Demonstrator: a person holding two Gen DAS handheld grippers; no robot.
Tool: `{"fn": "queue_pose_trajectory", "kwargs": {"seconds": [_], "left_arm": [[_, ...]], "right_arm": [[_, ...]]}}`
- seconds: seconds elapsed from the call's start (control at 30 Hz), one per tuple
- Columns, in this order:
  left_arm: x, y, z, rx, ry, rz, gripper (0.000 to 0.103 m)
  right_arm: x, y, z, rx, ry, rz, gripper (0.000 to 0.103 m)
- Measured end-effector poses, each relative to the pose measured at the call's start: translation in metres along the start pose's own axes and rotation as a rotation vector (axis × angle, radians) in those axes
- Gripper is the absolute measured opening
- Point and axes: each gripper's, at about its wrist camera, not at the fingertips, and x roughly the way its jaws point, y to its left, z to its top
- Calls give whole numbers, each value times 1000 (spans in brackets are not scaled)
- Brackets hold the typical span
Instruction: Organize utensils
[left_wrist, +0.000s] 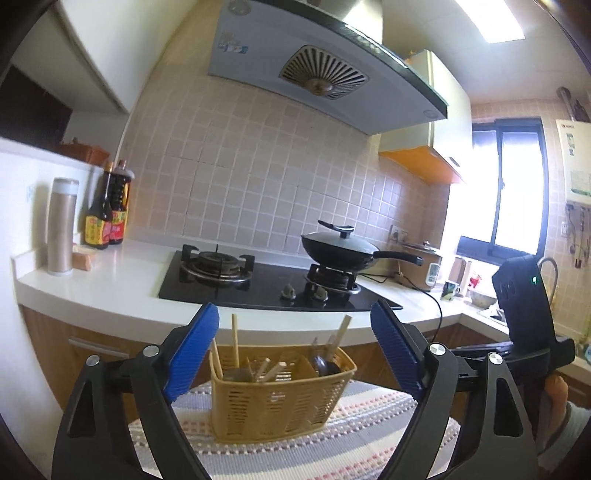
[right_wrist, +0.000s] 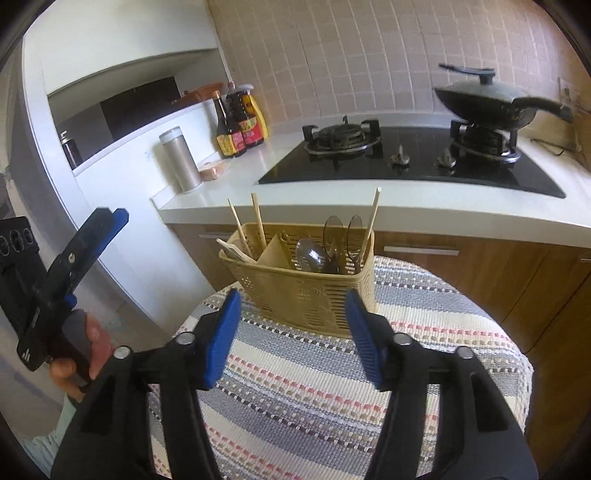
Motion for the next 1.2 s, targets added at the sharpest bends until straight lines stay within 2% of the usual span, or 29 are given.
{"fn": "queue_pose_trajectory", "kwargs": {"seconds": [0.1,0.2,0.27,0.37,0.5,0.67,0.83,0.9,1.13,1.2], "left_arm": [[-10,-7,-2,1,-12,30,90],[-15,-13,-10,0,-4,113,91],[-16,-15,-21,-10,7,157,92],[-14,-18,-41,-21,20,207,94],[-3,-23,-62,-24,48,236,94],[5,-34,-85,43,-9,337,95],[13,-34,-108,49,-34,376,95],[14,-34,-117,47,-39,377,95],[30,-28,-134,89,44,425,95],[29,-28,-136,83,44,426,95]], "right_arm": [[-13,4,-7,-7,-45,-25,64],[-21,4,-18,-4,-112,-81,69],[-23,3,-27,-10,-167,-126,76],[-19,1,-43,-12,-254,-191,81],[-6,1,-65,-40,-358,-271,85],[7,-6,-82,-51,-453,-341,93],[15,-6,-92,-99,-501,-425,95],[16,-6,-96,-103,-508,-427,95],[18,-21,-103,-45,-492,-424,95],[18,-19,-104,-55,-488,-427,95]]}}
